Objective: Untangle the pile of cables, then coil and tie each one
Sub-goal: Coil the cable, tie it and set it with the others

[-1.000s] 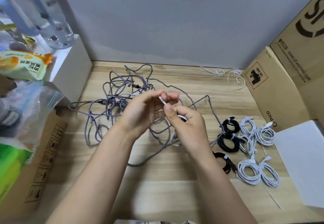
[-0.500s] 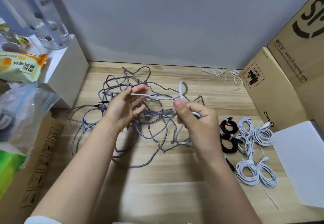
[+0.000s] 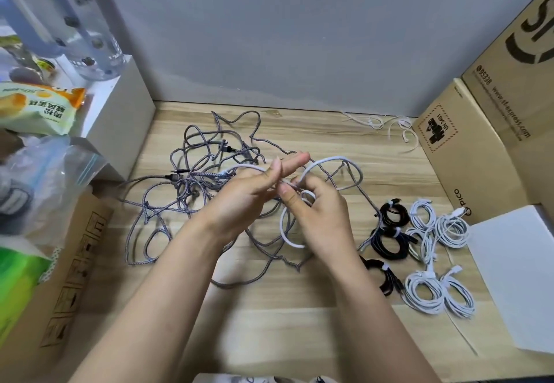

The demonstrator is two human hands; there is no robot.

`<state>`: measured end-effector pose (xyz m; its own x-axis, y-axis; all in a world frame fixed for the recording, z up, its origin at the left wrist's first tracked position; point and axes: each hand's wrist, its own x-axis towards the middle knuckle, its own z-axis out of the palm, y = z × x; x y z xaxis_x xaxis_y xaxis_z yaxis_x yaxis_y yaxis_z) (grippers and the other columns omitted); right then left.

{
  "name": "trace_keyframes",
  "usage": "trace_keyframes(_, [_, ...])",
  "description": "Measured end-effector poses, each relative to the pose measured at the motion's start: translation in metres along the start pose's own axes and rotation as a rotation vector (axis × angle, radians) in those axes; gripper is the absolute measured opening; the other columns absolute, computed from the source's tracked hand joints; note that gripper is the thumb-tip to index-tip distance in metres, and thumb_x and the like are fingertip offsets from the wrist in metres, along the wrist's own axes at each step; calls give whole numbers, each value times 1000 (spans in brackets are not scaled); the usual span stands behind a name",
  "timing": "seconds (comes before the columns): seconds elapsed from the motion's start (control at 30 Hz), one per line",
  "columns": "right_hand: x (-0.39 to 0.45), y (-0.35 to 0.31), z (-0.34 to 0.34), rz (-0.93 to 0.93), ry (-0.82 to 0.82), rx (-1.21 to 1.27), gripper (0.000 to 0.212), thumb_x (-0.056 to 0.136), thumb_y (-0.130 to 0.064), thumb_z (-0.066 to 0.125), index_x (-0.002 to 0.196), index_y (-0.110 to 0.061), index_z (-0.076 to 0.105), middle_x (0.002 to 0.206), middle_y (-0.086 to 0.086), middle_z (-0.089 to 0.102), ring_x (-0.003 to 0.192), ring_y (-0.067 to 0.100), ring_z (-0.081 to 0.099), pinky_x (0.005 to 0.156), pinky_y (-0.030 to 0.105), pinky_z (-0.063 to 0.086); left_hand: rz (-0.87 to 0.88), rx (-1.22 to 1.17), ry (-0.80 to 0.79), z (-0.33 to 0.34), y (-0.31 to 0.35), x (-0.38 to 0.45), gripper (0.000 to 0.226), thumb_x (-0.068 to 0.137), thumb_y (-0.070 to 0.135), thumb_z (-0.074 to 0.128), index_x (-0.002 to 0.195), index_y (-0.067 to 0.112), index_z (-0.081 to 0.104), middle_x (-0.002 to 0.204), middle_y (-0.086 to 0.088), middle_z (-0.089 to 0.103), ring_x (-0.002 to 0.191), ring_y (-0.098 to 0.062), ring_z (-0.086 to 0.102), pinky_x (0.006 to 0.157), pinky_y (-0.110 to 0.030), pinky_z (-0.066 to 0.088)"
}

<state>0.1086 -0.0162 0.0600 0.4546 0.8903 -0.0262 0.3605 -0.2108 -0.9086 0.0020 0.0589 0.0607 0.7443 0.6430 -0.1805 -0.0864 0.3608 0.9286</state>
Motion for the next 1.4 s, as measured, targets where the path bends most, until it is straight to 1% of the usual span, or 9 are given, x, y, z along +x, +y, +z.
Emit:
trace_keyframes(0.3, [-17, 2, -29, -20, 160, 70, 24, 79, -34, 71, 58, -31, 59, 53, -25, 58, 52, -2, 51, 59, 21, 38, -169, -398, 380, -24, -16, -3, 41, 66, 27, 66, 105, 15, 55, 90, 3, 68, 83, -9, 65, 81, -29, 51])
trace_keyframes(0.4, [-22, 5, -26, -11, 155, 39, 26, 77, -41, 71, 58, -30, 58, 51, -24, 55, 51, -1, 50, 59, 24, 37, -131, -334, 580, -17, -26, -1, 51, 71, 16, 72, 113, 18, 42, 100, 1, 64, 90, -11, 63, 89, -34, 48])
trace_keyframes(0.6, [-26, 0, -39, -8, 222, 146, 24, 78, -29, 73, 57, -28, 60, 55, -25, 61, 53, -6, 53, 59, 13, 39, 106, 73, 863, -26, -39, -2, 39, 89, -2, 56, 120, 14, 40, 92, 4, 53, 83, -17, 54, 82, -34, 45])
trace_keyframes(0.77, [-29, 3, -44, 7, 178, 96, 27, 79, -30, 73, 57, -25, 57, 49, -24, 55, 48, -2, 46, 55, 16, 35, -162, 914, 979, -29, -47, -20, 83, 79, 14, 70, 145, 8, 19, 150, -20, 14, 138, -35, 18, 110, -49, 21])
trace_keyframes(0.9, [-29, 5, -42, 31, 123, 108, 25, 79, -30, 72, 60, -22, 58, 48, -21, 53, 48, -1, 43, 57, 20, 34, 319, 1120, 594, 4, -32, -30, 66, 69, 17, 58, 133, 22, 40, 144, -5, 36, 133, -23, 32, 109, -50, 25])
trace_keyframes(1.0, [-30, 0, -43, 34, 94, 175, 22, 80, -26, 71, 63, -21, 59, 46, -19, 51, 47, -2, 41, 53, 13, 32, 259, 1002, 206, 24, -31, -37, 36, 82, 39, 49, 112, 22, 59, 105, 7, 65, 99, -10, 59, 90, -38, 45])
trace_keyframes(1.1, [-32, 3, -47, 89, 114, 273, 19, 82, -24, 69, 69, -14, 59, 44, -17, 45, 45, -1, 36, 48, 11, 31, 187, 706, 191, 31, -32, -41, 22, 92, 34, 49, 82, 19, 62, 61, 10, 59, 59, -5, 53, 59, -27, 46])
trace_keyframes(1.27, [-41, 24, -29, 369, -115, 552, 18, 93, -28, 51, 88, -15, 62, 61, 0, 44, 51, 8, 40, 49, 18, 33, 161, 388, 224, 44, -14, -46, 32, 97, 12, 42, 67, 8, 50, 43, 13, 44, 42, 3, 37, 43, -8, 26])
trace_keyframes(1.4, [-50, 43, -14, 335, -400, 119, 31, 100, -26, 39, 107, -3, 60, 86, 2, 52, 83, 10, 48, 73, 27, 43, 182, 444, 316, 41, -14, -48, 36, 92, 34, 52, 60, 17, 54, 48, 5, 38, 44, -4, 29, 43, -17, 23])
